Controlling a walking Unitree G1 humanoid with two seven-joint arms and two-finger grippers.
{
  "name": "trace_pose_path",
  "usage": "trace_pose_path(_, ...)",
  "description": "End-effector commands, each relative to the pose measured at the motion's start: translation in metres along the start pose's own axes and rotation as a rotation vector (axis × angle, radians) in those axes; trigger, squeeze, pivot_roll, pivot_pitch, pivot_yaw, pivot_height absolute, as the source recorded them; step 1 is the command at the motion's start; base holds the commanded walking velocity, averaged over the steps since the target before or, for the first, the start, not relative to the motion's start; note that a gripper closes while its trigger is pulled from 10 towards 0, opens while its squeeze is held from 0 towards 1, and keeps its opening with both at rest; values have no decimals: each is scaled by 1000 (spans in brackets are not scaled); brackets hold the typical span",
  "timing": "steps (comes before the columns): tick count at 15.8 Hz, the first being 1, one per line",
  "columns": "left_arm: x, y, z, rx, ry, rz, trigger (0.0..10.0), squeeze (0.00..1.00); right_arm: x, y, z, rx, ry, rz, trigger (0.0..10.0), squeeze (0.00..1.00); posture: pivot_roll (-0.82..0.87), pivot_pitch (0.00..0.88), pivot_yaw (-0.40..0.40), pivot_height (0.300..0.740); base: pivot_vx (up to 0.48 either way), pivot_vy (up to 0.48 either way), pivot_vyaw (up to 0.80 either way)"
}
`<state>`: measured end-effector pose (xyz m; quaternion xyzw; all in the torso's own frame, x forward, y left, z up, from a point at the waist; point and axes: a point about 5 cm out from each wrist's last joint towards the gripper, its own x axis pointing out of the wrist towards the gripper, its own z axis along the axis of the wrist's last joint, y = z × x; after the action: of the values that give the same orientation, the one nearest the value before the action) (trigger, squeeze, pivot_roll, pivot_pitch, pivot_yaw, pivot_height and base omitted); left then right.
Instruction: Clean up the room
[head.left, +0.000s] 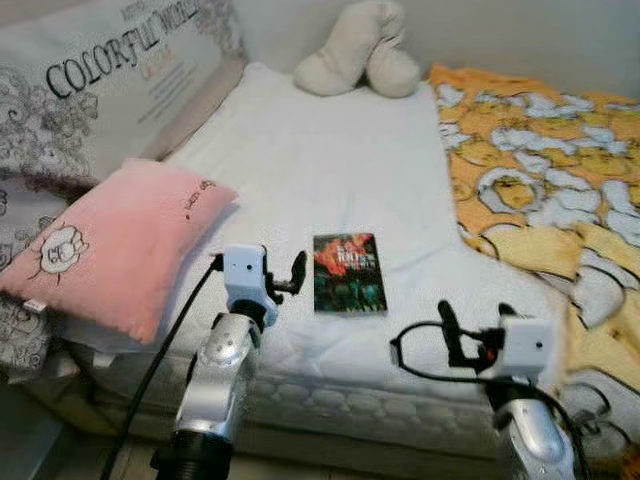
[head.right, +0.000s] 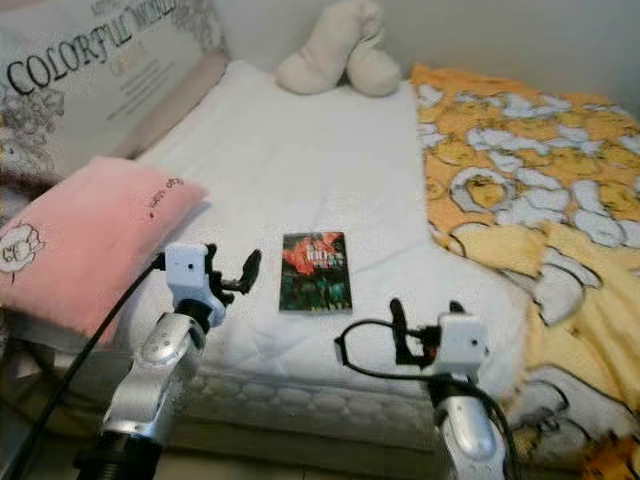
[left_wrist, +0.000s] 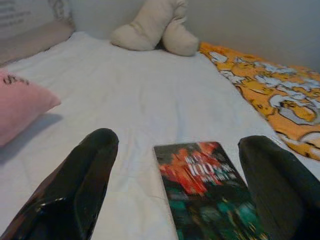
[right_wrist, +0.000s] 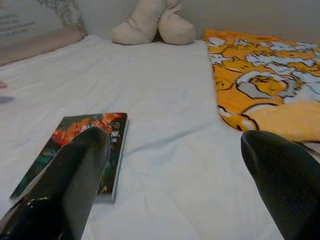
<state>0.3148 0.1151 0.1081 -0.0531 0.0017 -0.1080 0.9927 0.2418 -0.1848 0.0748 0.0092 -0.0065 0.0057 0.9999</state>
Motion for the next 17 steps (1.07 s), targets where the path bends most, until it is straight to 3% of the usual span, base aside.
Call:
trace_pose_path(1, 7, -15, 3, -11, -16, -56, 10000, 0, -3, -9, -3, -20, 10, -28, 10000, 0, 73, 0, -14, 740, 480, 0, 0)
trace_pose_path(5, 7, -21, 1, -40, -9, -78, 10000, 0, -7, -10, -4, -29, 17, -26, 10000, 0, 66, 0, -15, 740, 480, 0, 0)
trace_pose_path(8, 16, -20, -3, -27, 14, -72, 10000, 0, -17, -12, -5, -37, 38, -22, 10000, 0, 40, 0, -45, 740, 476, 0, 0)
trace_pose_path(10, 36, -29, -13, -54, 95, -100, 10000, 0, -51, -25, -6, -90, 121, -24, 10000, 0, -30, 97, -129, 740, 165, 0, 0)
trace_pose_path(12, 40, -31, -21, -64, 147, -99, 10000, 0, -70, -33, -7, -121, 173, -22, 10000, 0, -81, 142, -156, 740, 0, 0, 0)
trace_pose_path(14, 39, -22, -33, -9, 182, -17, 10000, 0, -113, -50, -15, -191, 299, -26, 10000, 0, -142, 182, -194, 740, 0, 0, 0)
trace_pose_path(15, 37, -19, -35, 39, 169, 4, 10000, 0, -123, -52, -16, -173, 340, -38, 10000, 0, -145, 194, -205, 740, 0, 0, 0)
trace_pose_path(16, 34, -17, -40, 130, 168, 21, 10000, 0, -128, -45, -12, -150, 364, -12, 10000, 0, -159, 207, -213, 740, 0, 0, 0)
trace_pose_path(17, 32, -15, -42, 164, 163, 35, 10000, 0, -130, -38, -8, -160, 365, 24, 10000, 0, -163, 214, -216, 740, 0, 0, 0)
